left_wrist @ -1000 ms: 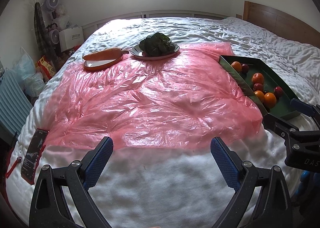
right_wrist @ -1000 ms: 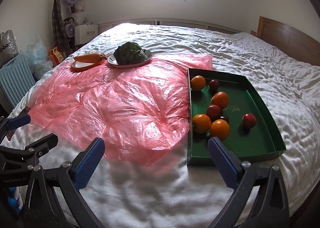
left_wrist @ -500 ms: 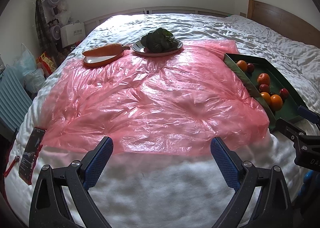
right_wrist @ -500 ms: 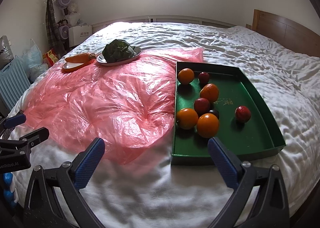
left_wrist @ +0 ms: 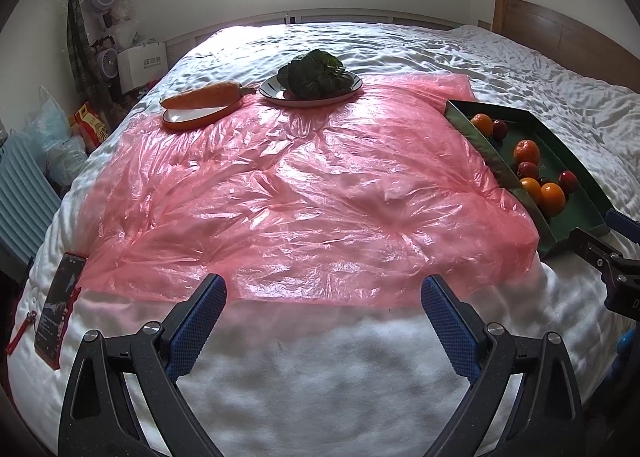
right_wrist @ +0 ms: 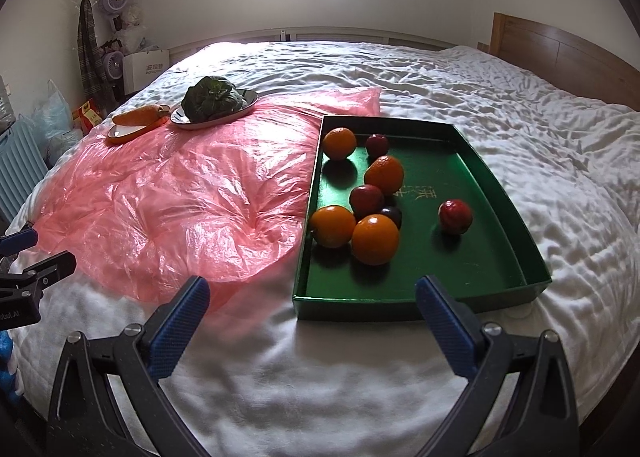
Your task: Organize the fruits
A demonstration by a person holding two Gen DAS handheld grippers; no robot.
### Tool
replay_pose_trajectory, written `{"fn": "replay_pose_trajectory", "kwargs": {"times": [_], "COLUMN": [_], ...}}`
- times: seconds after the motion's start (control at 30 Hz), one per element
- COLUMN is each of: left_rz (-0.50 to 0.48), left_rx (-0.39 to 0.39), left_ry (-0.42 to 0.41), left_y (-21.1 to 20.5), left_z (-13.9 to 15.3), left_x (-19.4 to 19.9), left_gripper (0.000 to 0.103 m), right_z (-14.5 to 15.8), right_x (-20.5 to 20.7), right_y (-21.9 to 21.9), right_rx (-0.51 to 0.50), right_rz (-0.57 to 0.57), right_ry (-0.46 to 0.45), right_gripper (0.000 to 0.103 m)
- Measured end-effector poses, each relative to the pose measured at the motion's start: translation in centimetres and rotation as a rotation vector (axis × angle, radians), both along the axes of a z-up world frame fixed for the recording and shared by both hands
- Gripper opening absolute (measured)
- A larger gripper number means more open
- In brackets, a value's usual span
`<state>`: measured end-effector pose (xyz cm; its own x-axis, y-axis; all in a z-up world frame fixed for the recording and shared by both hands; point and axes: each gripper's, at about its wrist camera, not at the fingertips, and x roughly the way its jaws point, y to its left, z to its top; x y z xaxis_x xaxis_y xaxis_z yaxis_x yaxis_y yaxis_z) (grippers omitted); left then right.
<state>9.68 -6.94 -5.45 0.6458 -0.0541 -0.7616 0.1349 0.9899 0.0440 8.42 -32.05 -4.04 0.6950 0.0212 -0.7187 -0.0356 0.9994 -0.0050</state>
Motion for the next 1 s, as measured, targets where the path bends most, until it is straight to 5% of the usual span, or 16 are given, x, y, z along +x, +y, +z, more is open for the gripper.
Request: {"fn": "replay_pose_trajectory", "kwargs": {"times": [1.0], "left_rz": [0.003], "left_rx": [-0.001], "left_ry": [0.007], "left_y": [0.08], "left_z": [-0.39], "left_x": [-0.14], "left_gripper": [0.096], "right_z": [0.05], "right_x": [-0.15], "right_y": [0.02], "right_rx": [-0.009], "right_rz": [-0.006], "right_ry": [0.002], "right_gripper": [0.103]}}
